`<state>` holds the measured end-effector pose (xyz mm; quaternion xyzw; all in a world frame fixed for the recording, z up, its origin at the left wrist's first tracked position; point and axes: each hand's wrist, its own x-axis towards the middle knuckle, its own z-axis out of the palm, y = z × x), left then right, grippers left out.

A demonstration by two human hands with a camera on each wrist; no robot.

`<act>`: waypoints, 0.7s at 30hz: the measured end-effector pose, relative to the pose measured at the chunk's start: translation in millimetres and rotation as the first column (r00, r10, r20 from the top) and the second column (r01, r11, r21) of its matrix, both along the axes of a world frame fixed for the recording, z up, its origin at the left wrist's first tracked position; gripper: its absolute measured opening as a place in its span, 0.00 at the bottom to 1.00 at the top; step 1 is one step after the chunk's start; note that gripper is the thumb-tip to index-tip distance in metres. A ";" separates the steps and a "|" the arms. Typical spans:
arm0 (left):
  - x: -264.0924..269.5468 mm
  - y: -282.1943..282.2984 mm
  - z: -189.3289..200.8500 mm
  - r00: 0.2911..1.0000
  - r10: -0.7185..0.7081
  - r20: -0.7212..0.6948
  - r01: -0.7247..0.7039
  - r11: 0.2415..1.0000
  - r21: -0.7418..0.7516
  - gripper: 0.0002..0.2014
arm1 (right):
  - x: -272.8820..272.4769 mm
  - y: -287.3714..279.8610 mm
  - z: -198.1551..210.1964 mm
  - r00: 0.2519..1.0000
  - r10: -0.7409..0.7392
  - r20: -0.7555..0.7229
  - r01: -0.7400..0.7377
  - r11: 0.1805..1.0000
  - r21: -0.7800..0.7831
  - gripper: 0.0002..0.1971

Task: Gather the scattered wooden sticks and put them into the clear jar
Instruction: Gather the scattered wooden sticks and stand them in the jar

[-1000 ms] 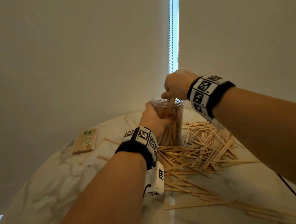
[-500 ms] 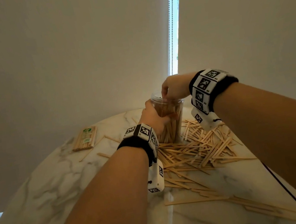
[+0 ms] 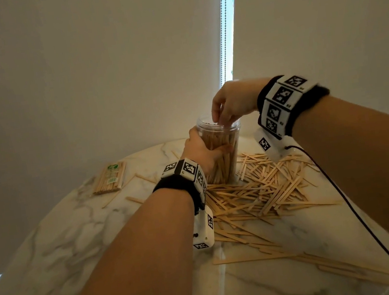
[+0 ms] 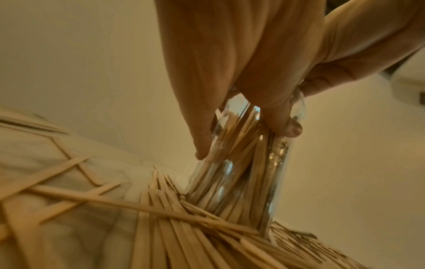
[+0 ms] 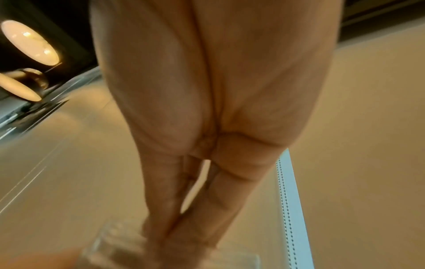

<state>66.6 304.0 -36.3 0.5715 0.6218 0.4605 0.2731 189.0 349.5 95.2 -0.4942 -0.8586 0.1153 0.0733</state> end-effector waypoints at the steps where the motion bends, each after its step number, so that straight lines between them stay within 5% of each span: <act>1: 0.3 0.4 0.1 1.000 0.001 0.004 -0.001 1.000 -0.002 0.44 | -0.3 -0.5 -2.7 1.000 0.016 -0.005 -0.016 1.000 0.012 0.07; 11: 0.2 -2.8 5.3 0.999 -0.017 -0.042 0.017 1.000 -0.011 0.46 | 28.9 -51.0 -29.8 0.926 0.007 -0.378 0.145 0.916 0.373 0.08; 16: -2.5 -17.7 7.2 0.999 -0.009 -0.047 0.007 0.999 -0.051 0.55 | 74.1 -115.5 -56.8 0.989 -0.050 -0.138 0.063 0.994 0.093 0.06; 19: -13.2 -38.8 2.7 0.974 -0.053 -0.221 0.006 0.978 -0.207 0.62 | 96.8 -140.5 -81.3 0.998 -0.053 -0.033 0.054 0.998 0.042 0.04; 21: -20.9 -58.3 -0.8 0.926 -0.089 -0.366 -0.012 0.964 -0.265 0.57 | 108.7 -151.4 -93.0 0.998 -0.060 0.020 0.060 0.998 0.033 0.03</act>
